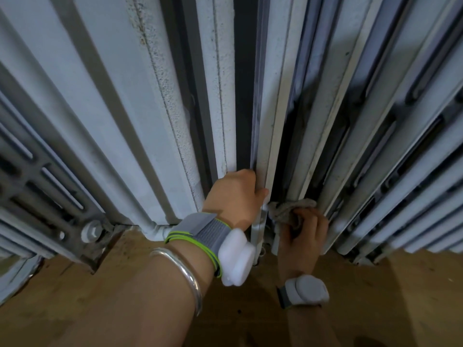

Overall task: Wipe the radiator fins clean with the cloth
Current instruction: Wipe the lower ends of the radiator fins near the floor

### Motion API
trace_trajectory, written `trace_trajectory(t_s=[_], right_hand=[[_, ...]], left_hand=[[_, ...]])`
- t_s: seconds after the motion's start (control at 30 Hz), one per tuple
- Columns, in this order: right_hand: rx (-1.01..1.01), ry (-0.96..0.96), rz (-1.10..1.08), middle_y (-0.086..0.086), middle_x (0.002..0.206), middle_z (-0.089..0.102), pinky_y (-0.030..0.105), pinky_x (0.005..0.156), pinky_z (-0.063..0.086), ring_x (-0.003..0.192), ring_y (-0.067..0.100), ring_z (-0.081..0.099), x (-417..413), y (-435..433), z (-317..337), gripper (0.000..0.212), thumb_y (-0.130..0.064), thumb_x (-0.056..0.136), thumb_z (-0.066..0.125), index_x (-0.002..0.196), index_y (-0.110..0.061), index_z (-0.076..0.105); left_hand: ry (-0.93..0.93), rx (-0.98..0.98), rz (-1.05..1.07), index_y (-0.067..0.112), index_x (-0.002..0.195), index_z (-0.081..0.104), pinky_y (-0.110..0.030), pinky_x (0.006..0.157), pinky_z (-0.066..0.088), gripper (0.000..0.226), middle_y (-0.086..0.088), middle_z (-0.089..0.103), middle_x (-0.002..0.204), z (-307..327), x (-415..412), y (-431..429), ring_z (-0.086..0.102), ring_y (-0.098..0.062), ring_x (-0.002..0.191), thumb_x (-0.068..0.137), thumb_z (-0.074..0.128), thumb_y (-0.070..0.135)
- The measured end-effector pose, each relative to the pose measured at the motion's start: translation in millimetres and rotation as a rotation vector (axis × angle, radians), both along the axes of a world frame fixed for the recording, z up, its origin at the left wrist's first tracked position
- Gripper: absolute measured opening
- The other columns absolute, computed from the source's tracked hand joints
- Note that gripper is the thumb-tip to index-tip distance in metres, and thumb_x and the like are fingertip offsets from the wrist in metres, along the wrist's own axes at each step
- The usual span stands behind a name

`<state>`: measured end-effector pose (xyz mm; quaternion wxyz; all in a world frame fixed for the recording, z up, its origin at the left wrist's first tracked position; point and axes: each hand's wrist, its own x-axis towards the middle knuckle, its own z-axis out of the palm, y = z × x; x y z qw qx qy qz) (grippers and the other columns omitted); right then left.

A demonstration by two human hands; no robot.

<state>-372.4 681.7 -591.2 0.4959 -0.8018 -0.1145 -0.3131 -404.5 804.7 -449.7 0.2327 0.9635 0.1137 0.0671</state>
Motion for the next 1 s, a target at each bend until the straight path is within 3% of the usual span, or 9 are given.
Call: trace_trajectory(t_s=[0.27, 0.37, 0.43, 0.53, 0.7, 0.77, 0.9, 1.0], right_hand=[[-0.015, 0.245, 0.037, 0.021, 0.108, 0.054, 0.045, 0.088, 0.050, 0.100, 0.036, 0.054, -5, -3, -43, 0.033, 0.012, 0.073, 0.071, 0.101, 0.001, 0.060], [-0.036, 0.421, 0.026, 0.020, 0.108, 0.056, 0.048, 0.088, 0.050, 0.100, 0.038, 0.055, -4, -4, -67, 0.033, 0.006, 0.075, 0.072, 0.105, 0.001, 0.059], [-0.014, 0.561, 0.025, 0.018, 0.114, 0.055, 0.043, 0.094, 0.045, 0.107, 0.037, 0.054, -4, -6, -72, 0.036, -0.001, 0.078, 0.072, 0.111, -0.002, 0.057], [0.186, 0.820, -0.014, 0.012, 0.113, 0.057, 0.034, 0.092, 0.040, 0.107, 0.028, 0.053, -5, -8, -73, 0.035, -0.005, 0.085, 0.066, 0.118, -0.004, 0.055], [0.486, 1.202, -0.082, 0.019, 0.098, 0.058, 0.050, 0.083, 0.048, 0.090, 0.040, 0.057, 2, -14, -77, 0.019, -0.001, 0.095, 0.049, 0.113, -0.002, 0.053], [0.574, 1.238, -0.068, 0.017, 0.094, 0.055, 0.046, 0.078, 0.047, 0.084, 0.035, 0.053, 5, -15, -68, 0.012, 0.002, 0.096, 0.046, 0.103, -0.004, 0.054], [0.654, 1.227, -0.037, 0.023, 0.105, 0.059, 0.043, 0.074, 0.049, 0.092, 0.037, 0.056, 8, -10, -52, 0.024, -0.004, 0.097, 0.047, 0.117, 0.003, 0.058], [0.724, 1.155, -0.033, 0.025, 0.105, 0.061, 0.050, 0.088, 0.050, 0.100, 0.041, 0.058, 7, -10, -35, 0.017, -0.004, 0.095, 0.050, 0.108, 0.000, 0.061]], left_hand=[[-0.030, 0.095, 0.003, 0.007, 0.089, 0.056, -0.037, 0.075, 0.049, 0.031, -0.012, 0.063, 0.094, 0, 4, -1, 0.060, -0.028, 0.087, 0.094, 0.051, 0.037], [-0.041, 0.095, -0.004, 0.008, 0.086, 0.056, -0.039, 0.076, 0.049, 0.029, -0.012, 0.063, 0.091, -1, 4, 0, 0.060, -0.029, 0.086, 0.093, 0.053, 0.036], [-0.052, 0.077, -0.014, 0.009, 0.083, 0.055, -0.041, 0.077, 0.050, 0.028, -0.013, 0.063, 0.089, -1, 4, 0, 0.060, -0.031, 0.085, 0.092, 0.054, 0.035], [-0.061, 0.074, -0.019, 0.011, 0.080, 0.052, -0.041, 0.077, 0.050, 0.027, -0.014, 0.062, 0.089, -2, 5, 1, 0.060, -0.032, 0.085, 0.092, 0.054, 0.035], [-0.056, 0.077, -0.014, 0.008, 0.088, 0.057, -0.041, 0.078, 0.051, 0.029, -0.013, 0.063, 0.091, -2, 4, 0, 0.061, -0.030, 0.086, 0.093, 0.053, 0.036], [-0.057, 0.079, -0.012, 0.008, 0.085, 0.056, -0.041, 0.077, 0.051, 0.029, -0.013, 0.063, 0.090, -2, 5, -1, 0.061, -0.031, 0.085, 0.093, 0.053, 0.036], [-0.055, 0.090, -0.003, 0.007, 0.086, 0.056, -0.041, 0.077, 0.051, 0.029, -0.014, 0.063, 0.089, 0, 4, -2, 0.061, -0.031, 0.085, 0.092, 0.054, 0.036], [-0.040, 0.101, 0.004, 0.006, 0.091, 0.059, -0.041, 0.078, 0.051, 0.031, -0.013, 0.064, 0.090, 1, 3, -4, 0.061, -0.031, 0.086, 0.093, 0.052, 0.036]])
